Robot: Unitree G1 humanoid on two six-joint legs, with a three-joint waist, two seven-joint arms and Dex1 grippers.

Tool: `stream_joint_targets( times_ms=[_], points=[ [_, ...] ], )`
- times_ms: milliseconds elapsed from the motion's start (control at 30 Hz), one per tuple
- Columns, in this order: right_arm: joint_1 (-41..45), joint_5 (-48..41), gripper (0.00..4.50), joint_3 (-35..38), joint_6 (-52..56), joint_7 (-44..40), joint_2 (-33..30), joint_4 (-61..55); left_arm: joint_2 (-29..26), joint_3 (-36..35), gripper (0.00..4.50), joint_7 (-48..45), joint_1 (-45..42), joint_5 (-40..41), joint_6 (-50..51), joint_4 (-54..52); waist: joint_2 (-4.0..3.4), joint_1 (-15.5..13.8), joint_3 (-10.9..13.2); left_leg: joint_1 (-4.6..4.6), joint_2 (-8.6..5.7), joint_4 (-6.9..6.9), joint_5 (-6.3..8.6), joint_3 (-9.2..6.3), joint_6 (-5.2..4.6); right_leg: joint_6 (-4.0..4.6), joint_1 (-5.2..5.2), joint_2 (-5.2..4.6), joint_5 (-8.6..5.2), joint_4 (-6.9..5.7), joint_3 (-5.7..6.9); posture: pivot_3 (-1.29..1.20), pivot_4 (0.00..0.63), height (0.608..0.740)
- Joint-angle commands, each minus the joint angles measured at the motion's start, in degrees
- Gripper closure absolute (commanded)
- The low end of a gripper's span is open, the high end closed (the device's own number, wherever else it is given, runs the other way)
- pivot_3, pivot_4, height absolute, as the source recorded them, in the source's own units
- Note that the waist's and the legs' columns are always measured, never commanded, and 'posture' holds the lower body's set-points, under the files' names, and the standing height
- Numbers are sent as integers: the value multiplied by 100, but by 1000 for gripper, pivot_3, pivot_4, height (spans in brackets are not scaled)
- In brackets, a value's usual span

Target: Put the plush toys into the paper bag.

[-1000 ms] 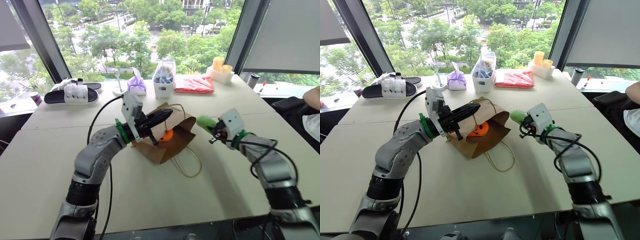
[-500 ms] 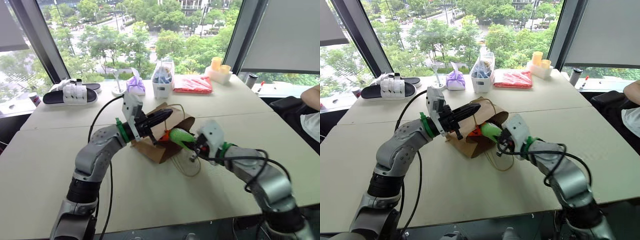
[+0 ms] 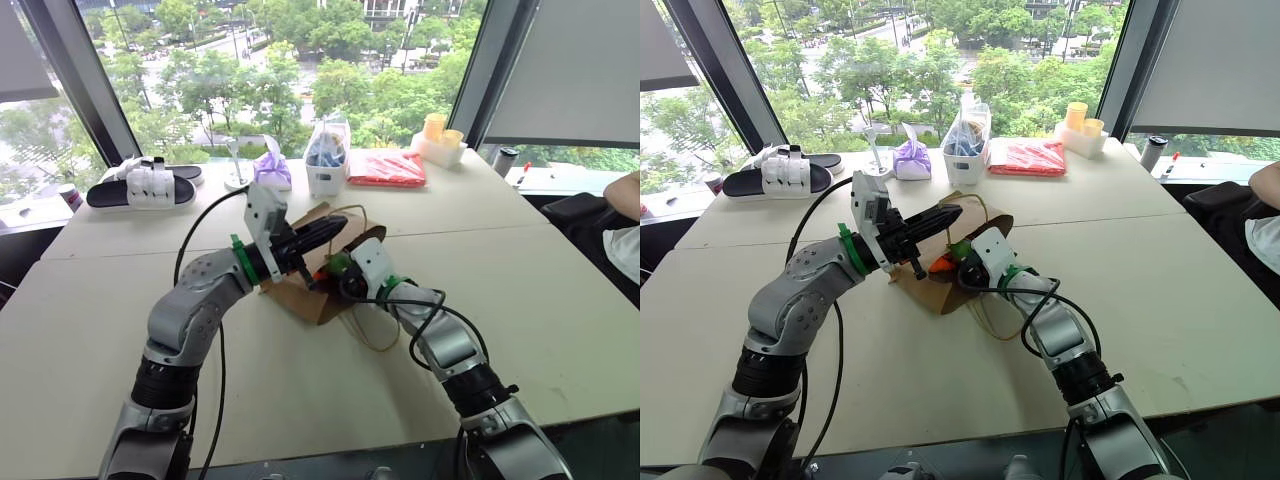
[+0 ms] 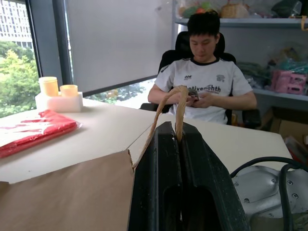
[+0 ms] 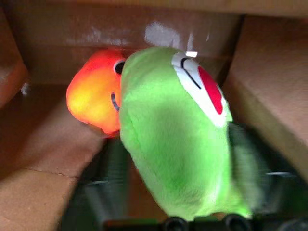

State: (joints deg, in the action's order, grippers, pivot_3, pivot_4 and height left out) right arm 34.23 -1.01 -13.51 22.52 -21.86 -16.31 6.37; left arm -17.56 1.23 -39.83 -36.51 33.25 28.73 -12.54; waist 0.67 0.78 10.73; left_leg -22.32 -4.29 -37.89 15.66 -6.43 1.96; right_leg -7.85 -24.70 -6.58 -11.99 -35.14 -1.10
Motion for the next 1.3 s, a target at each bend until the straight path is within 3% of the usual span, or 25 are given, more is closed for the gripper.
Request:
stream_joint_targets(
  times_ms=[33, 200, 300, 467, 767, 867, 1067, 1100, 1300],
  points=[
    [-231, -219, 289, 373, 265, -210, -222, -1005, 4, -69, 4500, 16, 45, 96, -24, -282, 0, -6, 0, 0, 0, 0, 2, 0, -3, 0, 0, 0, 0, 0, 0, 0, 150, 740],
    [-1087, -802, 289, 1109, 1211, -737, -1000, -2610, 64, -27, 4500, 14, 97, 59, -92, -257, 0, -36, 0, -3, -2, -1, 16, -3, -29, 0, 1, -1, 0, 2, 0, 0, 150, 740],
    [-1535, -955, 289, 1343, 1616, -881, -1391, -2949, 112, 10, 4500, 15, 122, 51, -111, -255, 0, -19, 0, -2, -2, -2, 18, -1, -31, 0, 4, -1, 0, 4, 0, 0, 150, 740],
    [-1928, -755, 289, 1151, 1515, -894, -1597, -2605, 199, 55, 4500, 13, 113, -2, -146, -225, 0, 10, 0, 8, 4, -2, 18, 10, -32, 0, 8, 4, 0, -1, -1, 0, 150, 740],
    [-1654, -511, 289, 663, 1495, -793, -1371, -1878, 192, 28, 4500, 26, 139, -20, -141, -257, 0, -13, 0, 6, 3, -4, 18, 9, -32, 0, 9, 4, 0, 1, -3, 0, 150, 740],
    [-1530, -363, 1082, 455, 1421, -836, -1383, -1667, 199, 27, 4500, 61, 131, -39, -143, -255, 0, -10, -1, 7, 3, -5, 18, 9, -31, 0, 10, 4, 0, 1, -3, 0, 150, 740],
    [-1365, -394, 4171, 451, 1485, -878, -1401, -1549, 183, 3, 4500, 76, 151, -50, -160, -261, 0, -23, -1, 7, 2, -8, 18, 7, -31, 0, 14, 3, 0, 1, -2, 0, 150, 740],
    [-1313, -486, 4434, 538, 1593, -869, -1361, -1554, 185, -7, 4500, 98, 155, -54, -162, -266, 0, -22, -1, 7, 1, -9, 18, 7, -31, 0, 14, 3, 0, 1, -2, 0, 150, 740],
    [-845, -1129, 4434, 1365, 2390, -722, -1107, -1883, 164, -158, 4500, 231, 21, -51, -194, -164, 0, -17, 0, 6, 2, -9, 18, 1, -31, 0, 14, 3, 0, 1, -2, 0, 150, 740]
  ],
)
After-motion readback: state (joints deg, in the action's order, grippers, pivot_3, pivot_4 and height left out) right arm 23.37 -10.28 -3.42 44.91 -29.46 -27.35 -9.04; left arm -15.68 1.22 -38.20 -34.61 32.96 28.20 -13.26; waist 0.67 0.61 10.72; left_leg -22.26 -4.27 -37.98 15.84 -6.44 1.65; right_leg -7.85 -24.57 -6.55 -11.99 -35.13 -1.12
